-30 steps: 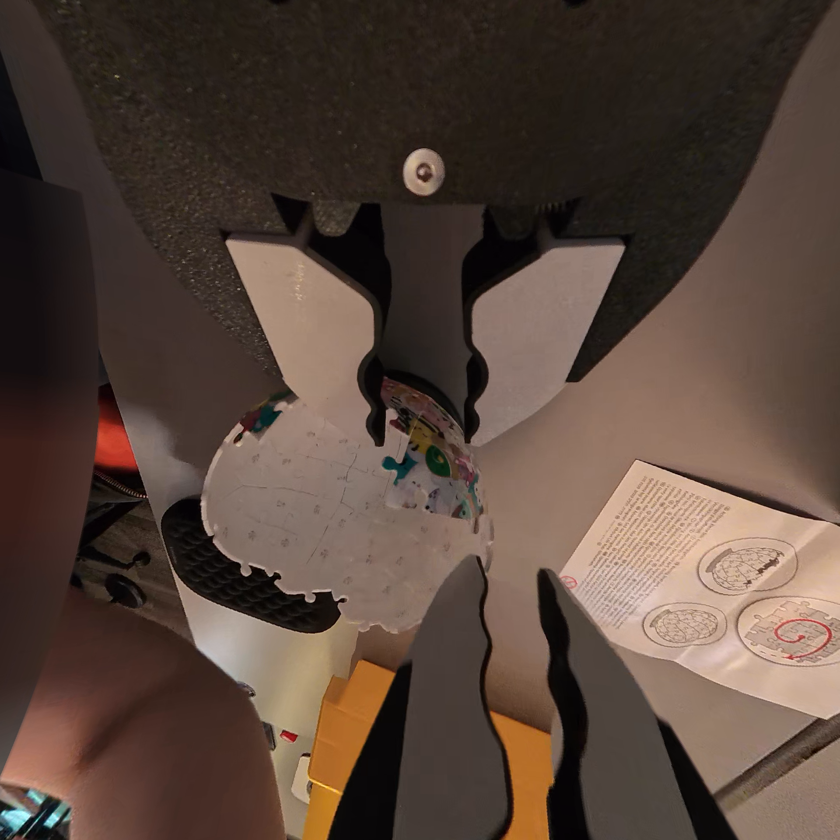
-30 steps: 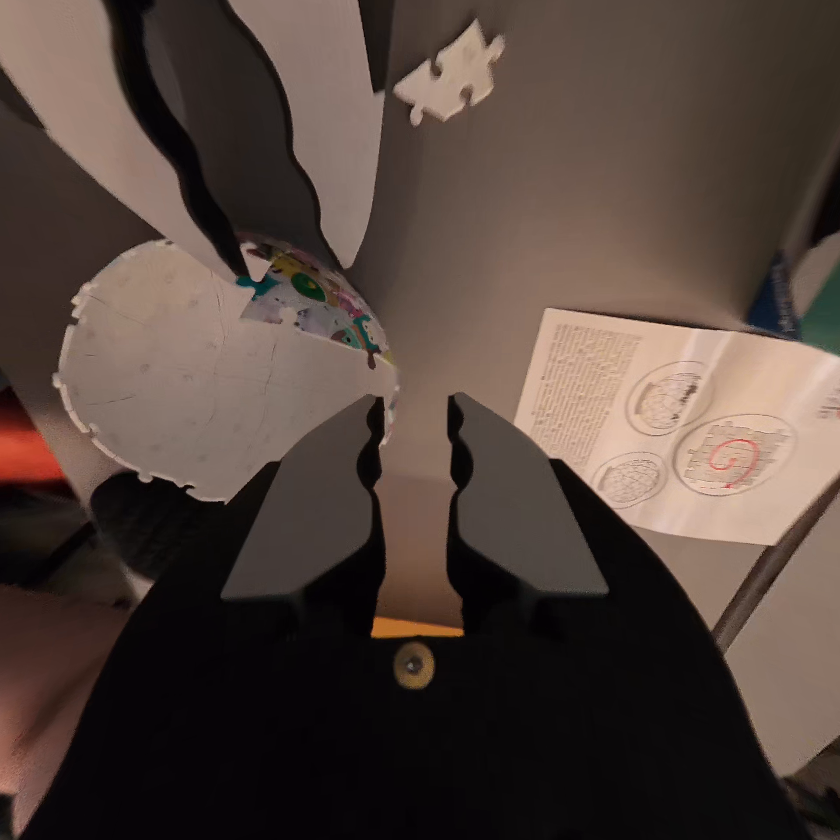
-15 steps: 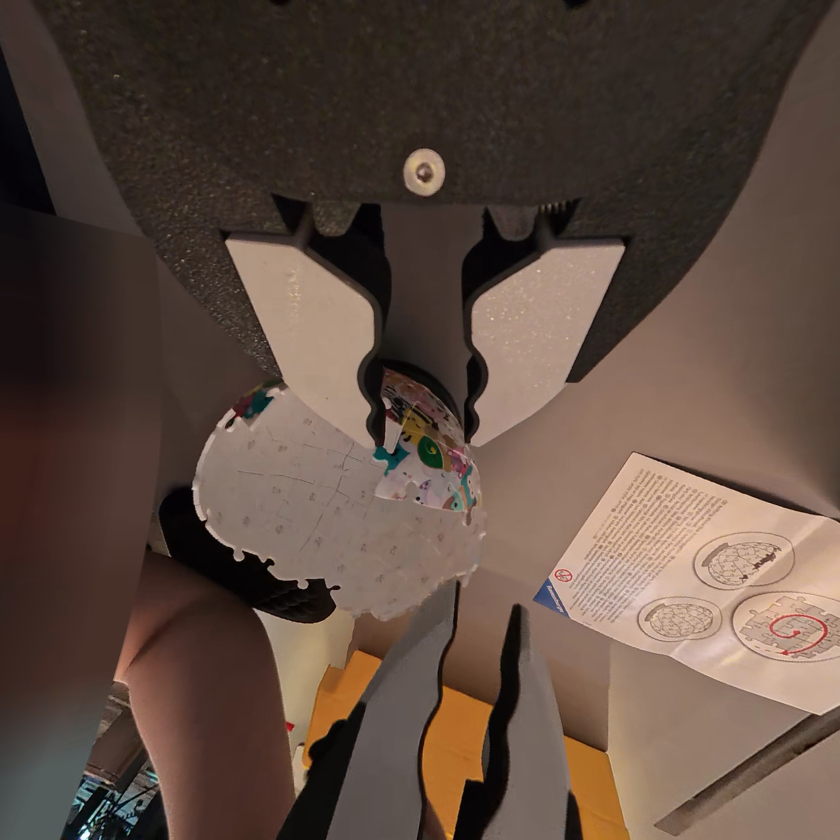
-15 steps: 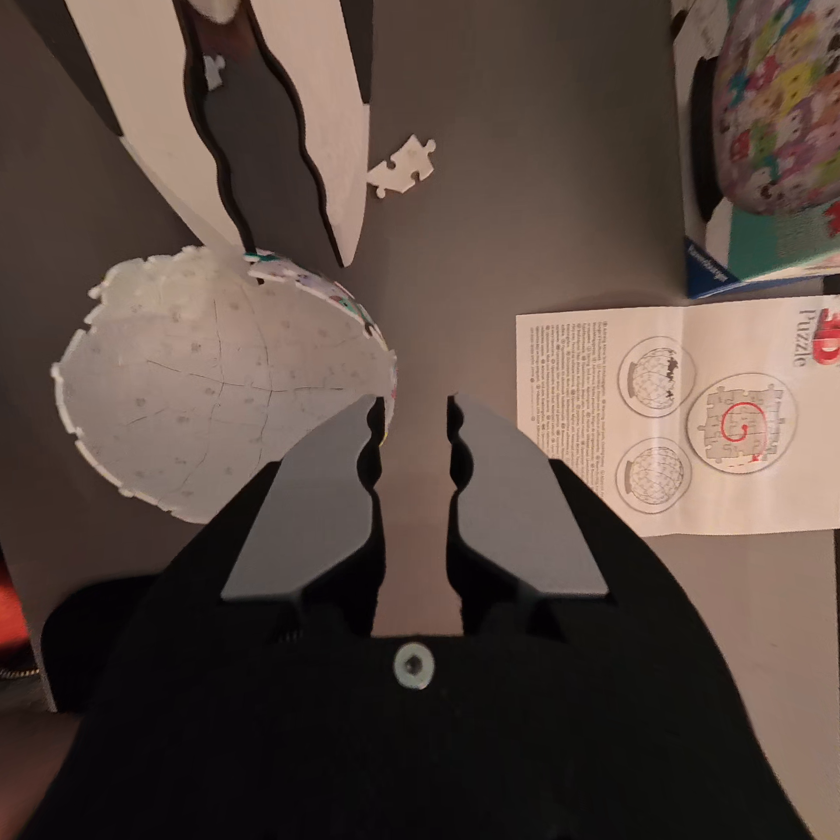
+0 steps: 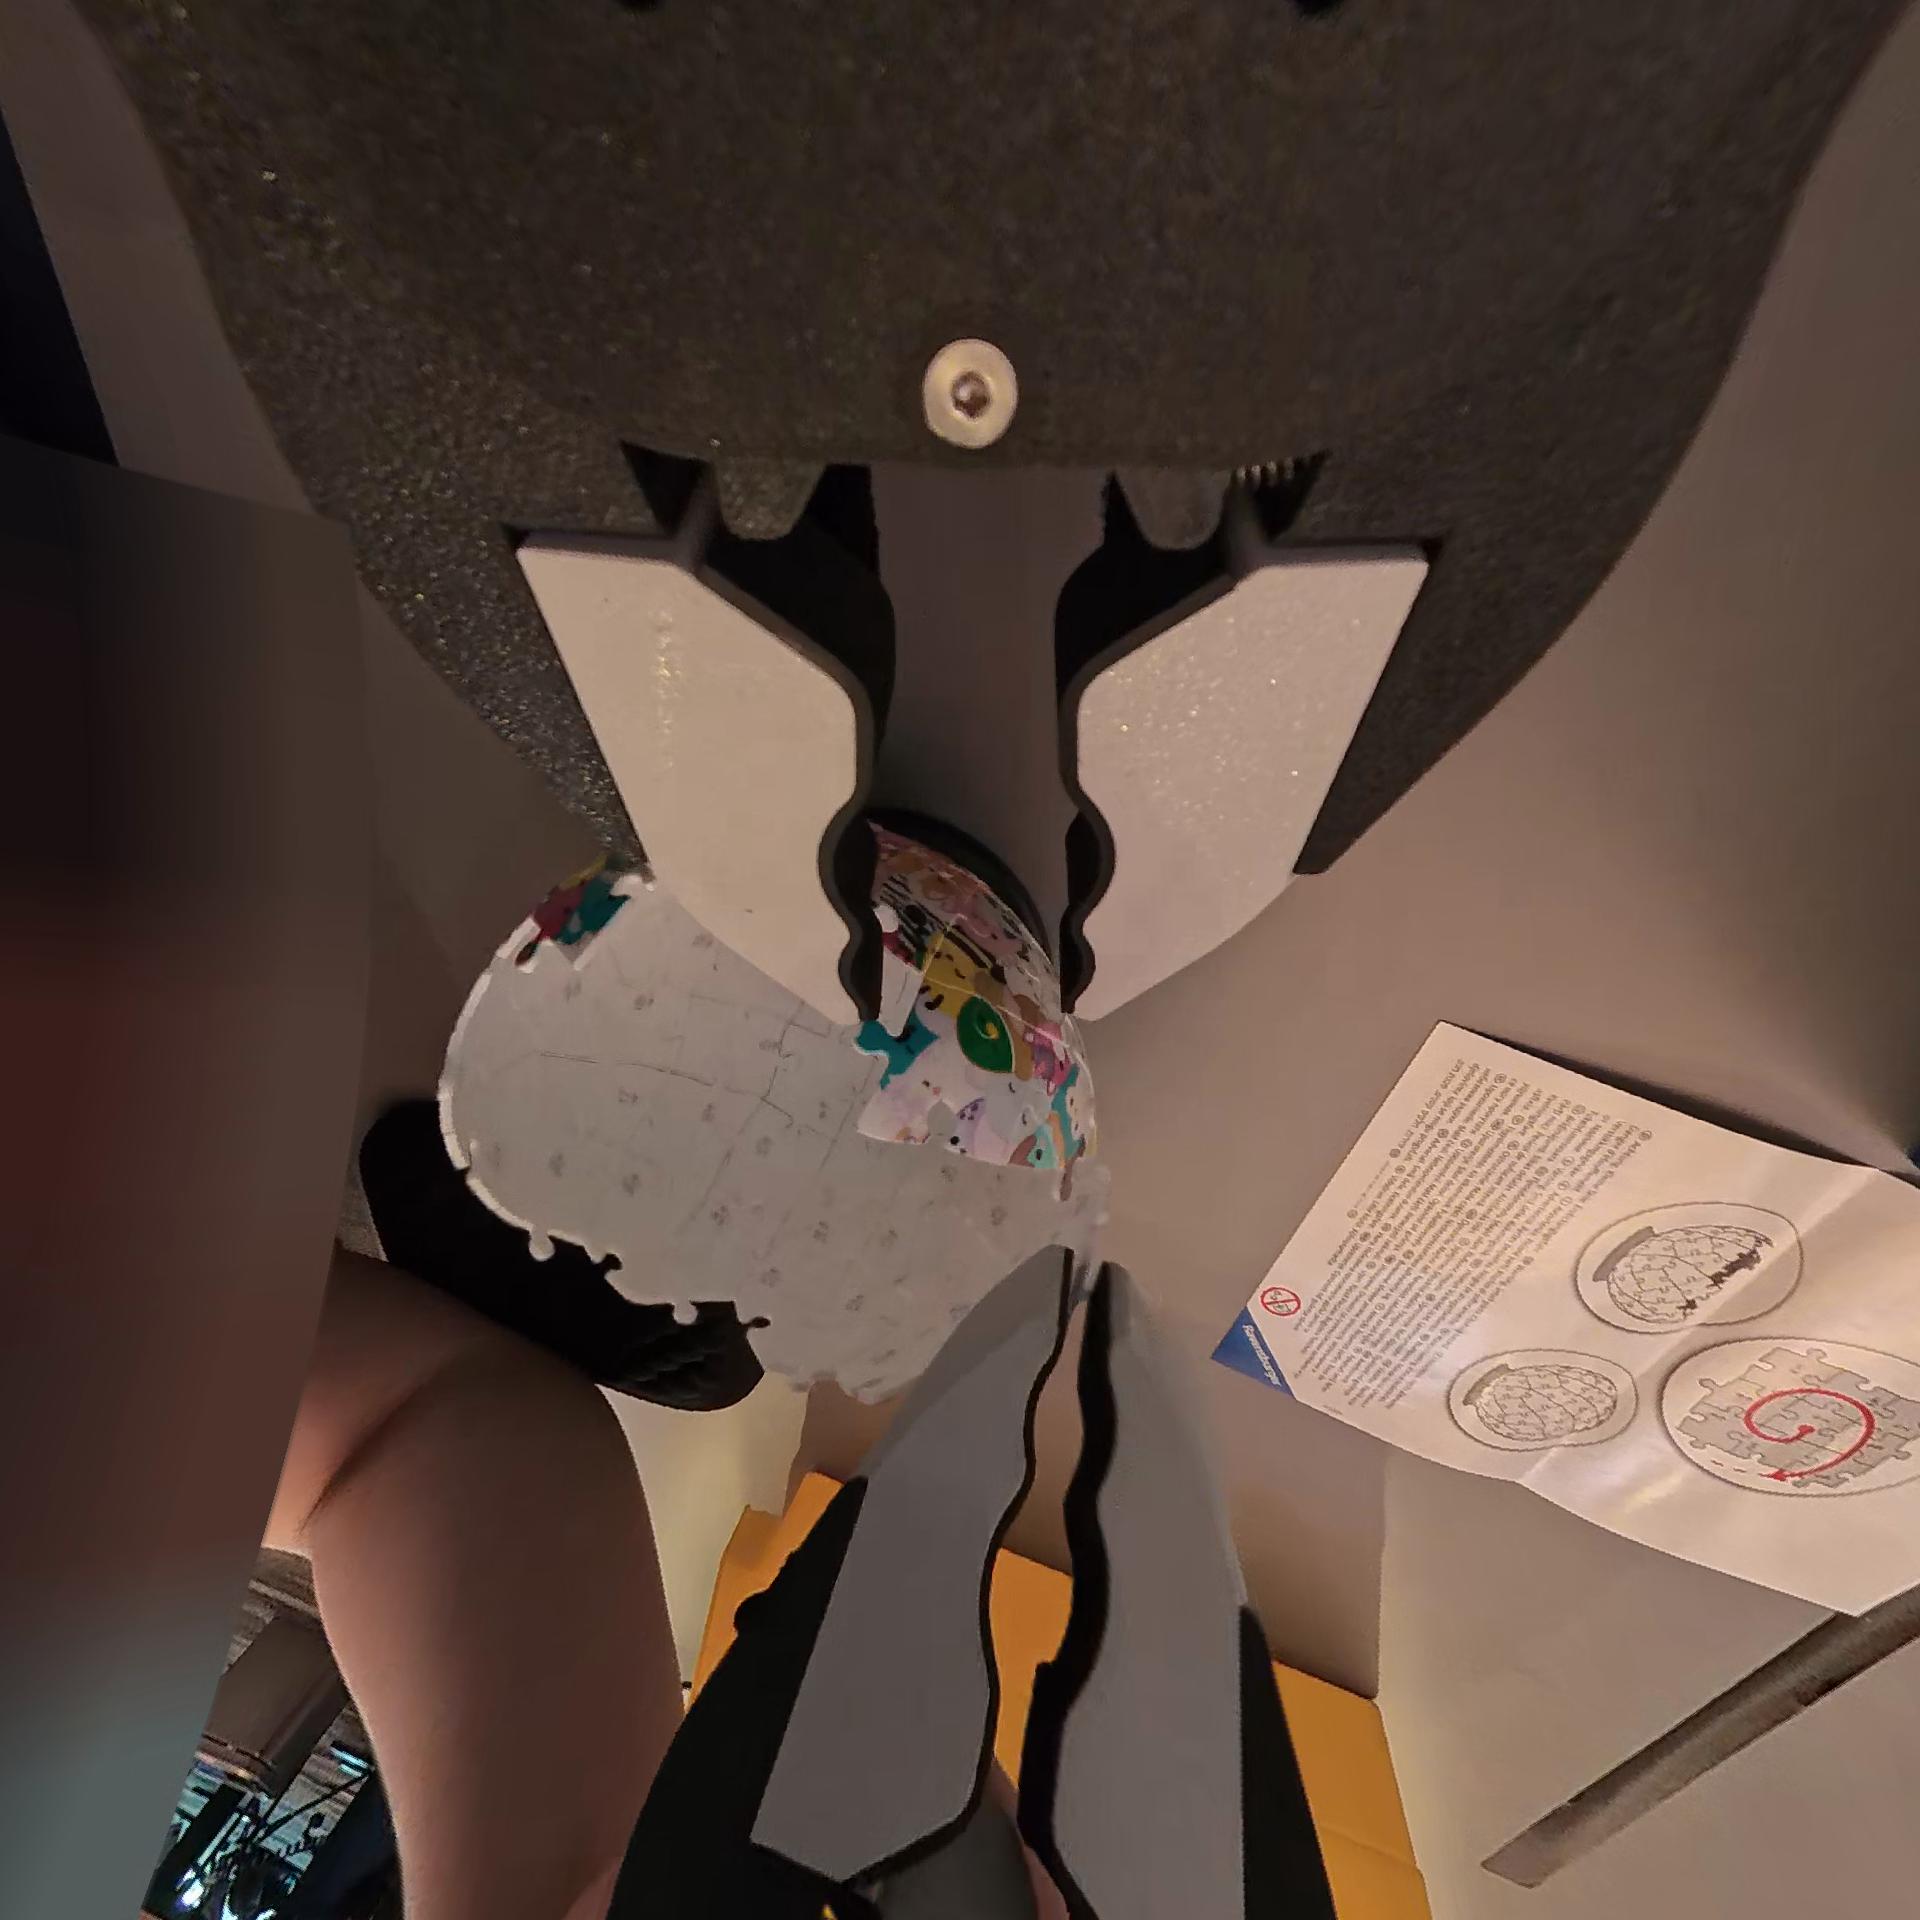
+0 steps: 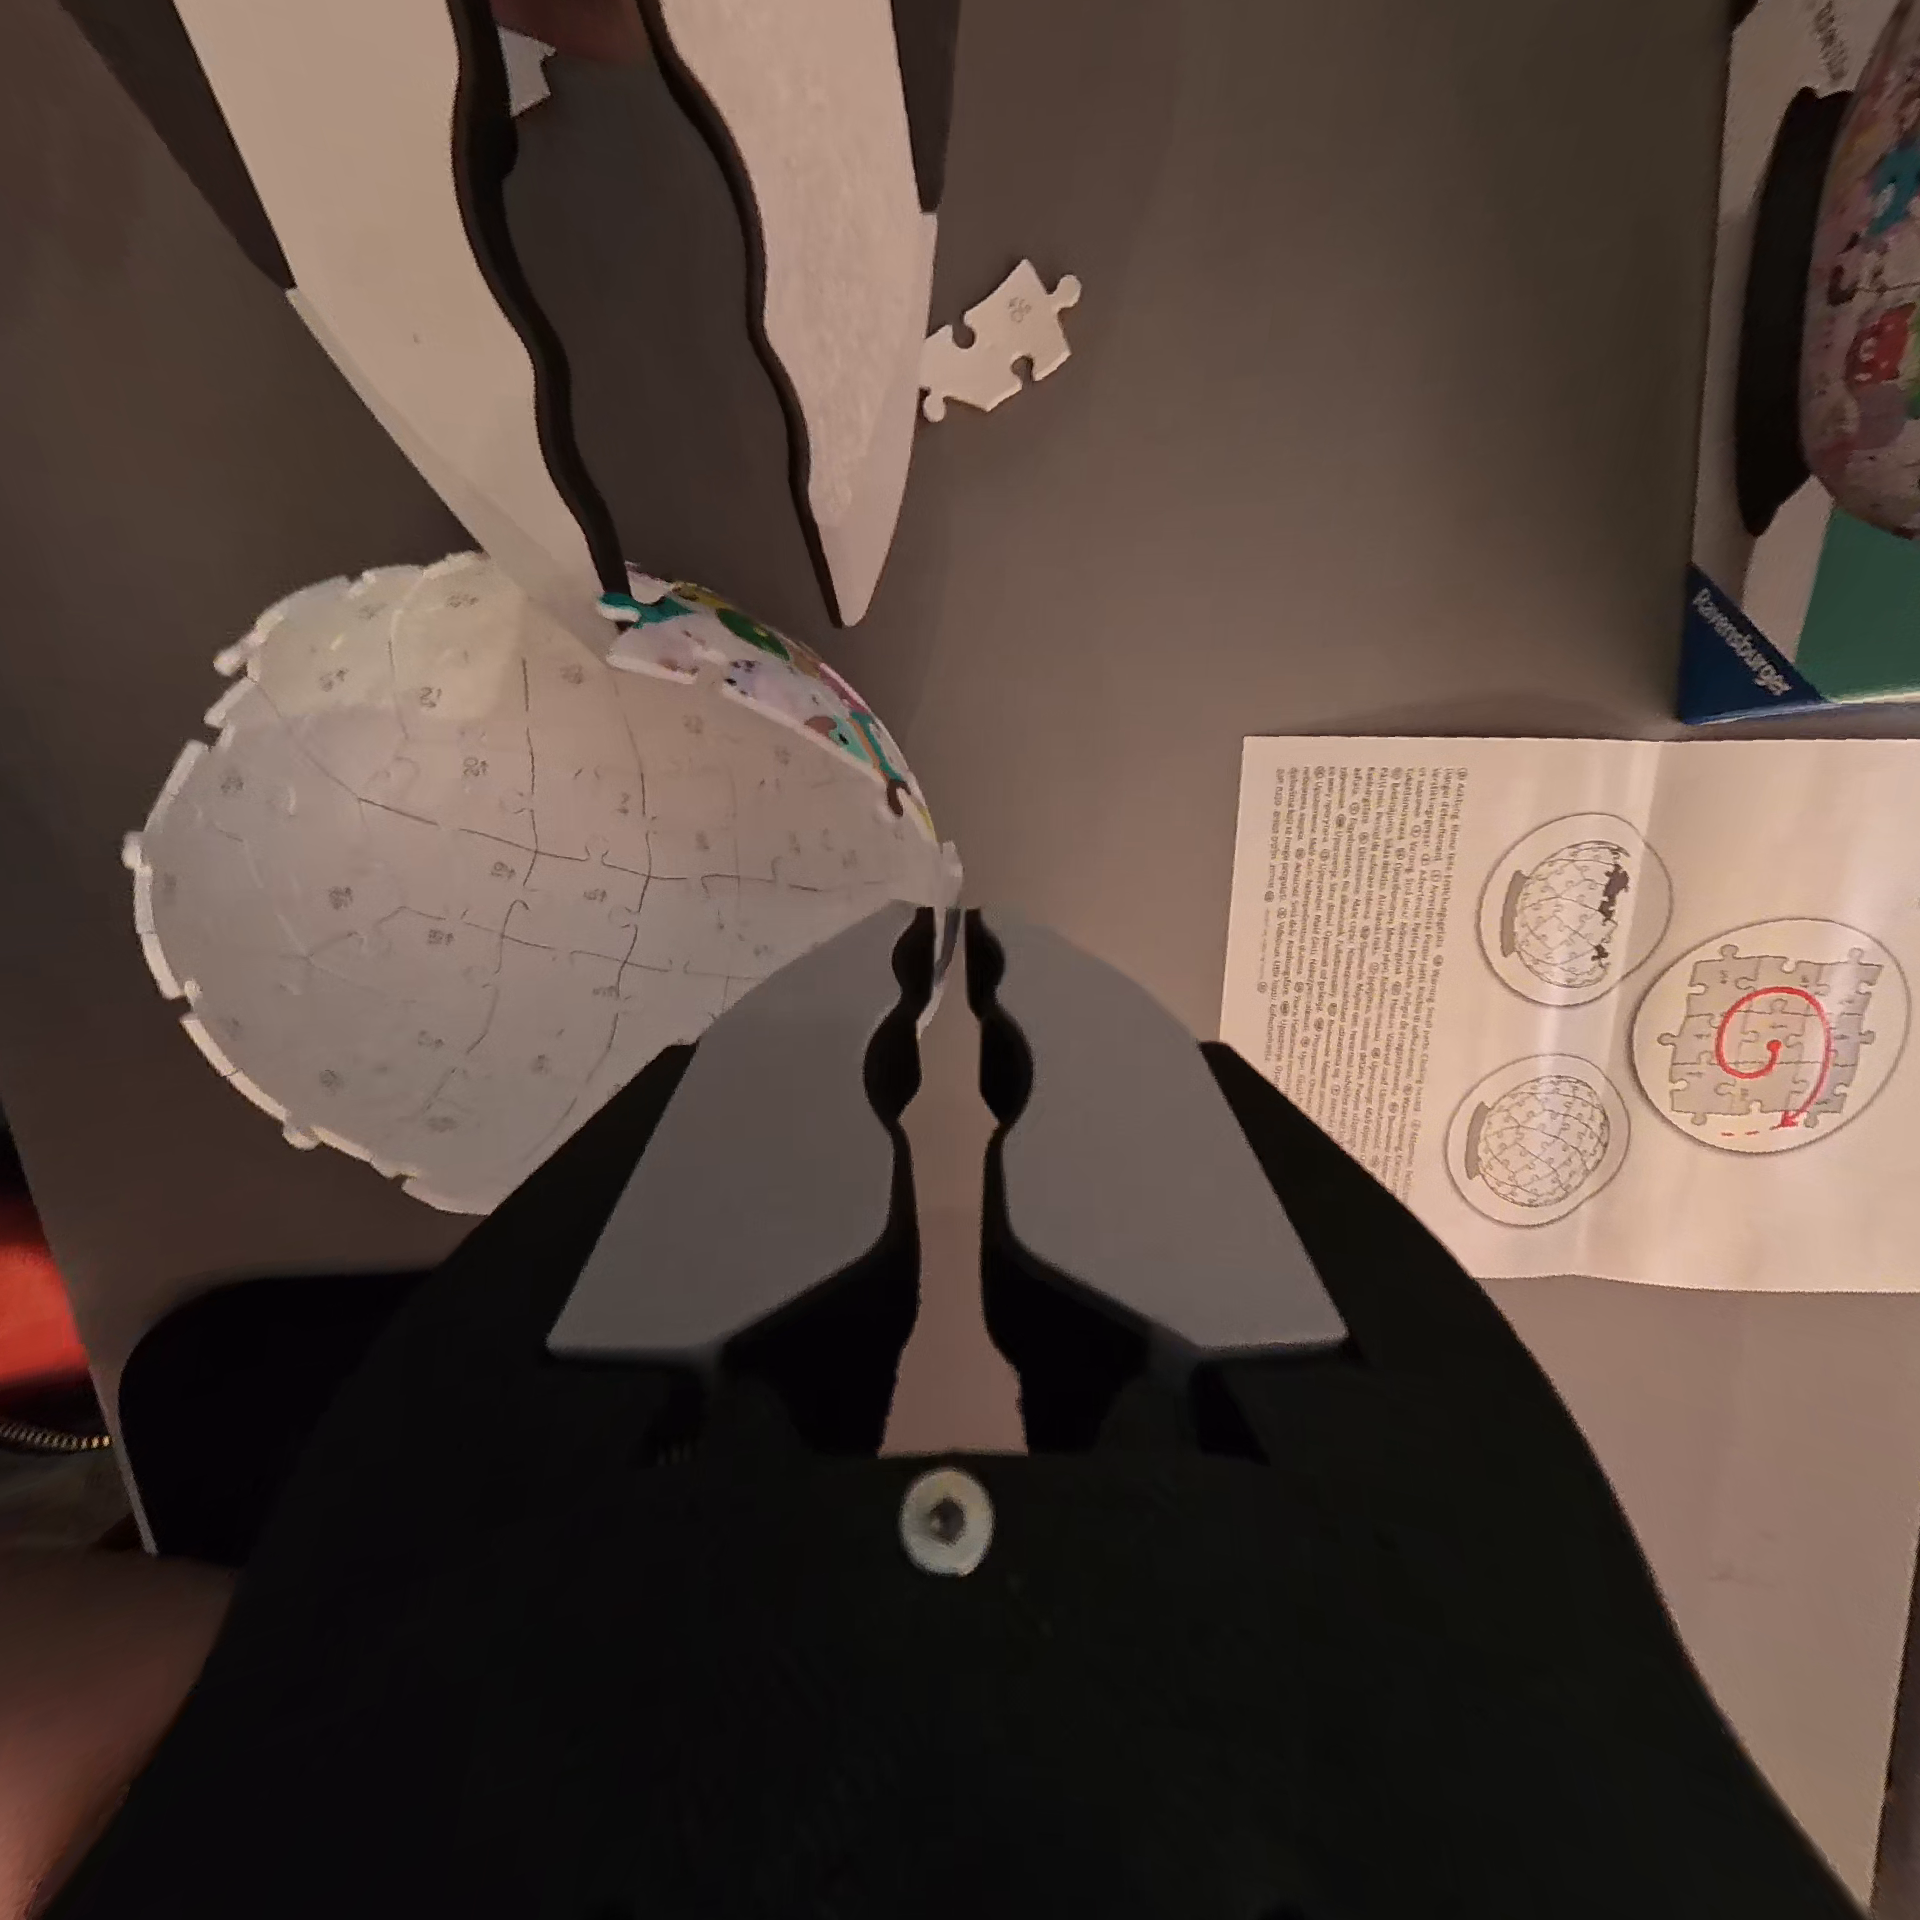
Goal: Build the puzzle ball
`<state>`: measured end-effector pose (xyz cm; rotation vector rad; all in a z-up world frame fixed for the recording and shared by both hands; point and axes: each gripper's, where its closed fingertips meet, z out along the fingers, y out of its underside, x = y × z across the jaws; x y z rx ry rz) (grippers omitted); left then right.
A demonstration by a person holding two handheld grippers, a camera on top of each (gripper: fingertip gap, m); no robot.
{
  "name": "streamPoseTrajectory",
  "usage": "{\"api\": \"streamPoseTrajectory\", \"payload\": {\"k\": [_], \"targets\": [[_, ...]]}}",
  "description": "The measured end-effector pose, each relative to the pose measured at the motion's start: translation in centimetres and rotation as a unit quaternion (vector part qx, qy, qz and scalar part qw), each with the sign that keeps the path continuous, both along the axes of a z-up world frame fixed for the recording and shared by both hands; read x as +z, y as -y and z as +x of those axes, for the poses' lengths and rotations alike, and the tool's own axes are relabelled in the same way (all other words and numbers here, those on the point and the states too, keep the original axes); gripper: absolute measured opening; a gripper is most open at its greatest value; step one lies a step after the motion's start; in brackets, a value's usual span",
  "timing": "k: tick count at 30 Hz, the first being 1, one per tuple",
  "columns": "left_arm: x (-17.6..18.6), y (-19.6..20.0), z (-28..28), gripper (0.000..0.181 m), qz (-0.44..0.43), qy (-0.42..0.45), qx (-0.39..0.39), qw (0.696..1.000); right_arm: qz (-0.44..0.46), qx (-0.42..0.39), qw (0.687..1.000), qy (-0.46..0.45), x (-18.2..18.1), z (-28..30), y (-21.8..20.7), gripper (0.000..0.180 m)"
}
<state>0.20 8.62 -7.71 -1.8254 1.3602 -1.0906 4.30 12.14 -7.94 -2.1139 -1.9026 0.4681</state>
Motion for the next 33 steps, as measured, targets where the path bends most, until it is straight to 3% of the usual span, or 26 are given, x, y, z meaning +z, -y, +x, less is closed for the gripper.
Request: {"api": "streamPoseTrajectory", "payload": {"k": [20,27,33], "targets": [[-0.1,0.1,0.1,0.032,-0.002,0.000,-0.004,1.000,-0.033,-0.014,0.999,0.035,-0.8,0.3,0.2,0.010],[-0.2,0.2,0.1,0.032,-0.004,0.000,-0.006,1.000,-0.004,0.012,0.999,0.050,-0.9,0.2,0.2,0.005],[-0.5,0.6,0.3,0.033,-0.006,-0.005,-0.013,1.000,-0.143,-0.055,0.988,0.008,-1.1,-0.1,0.0,0.004]]}}
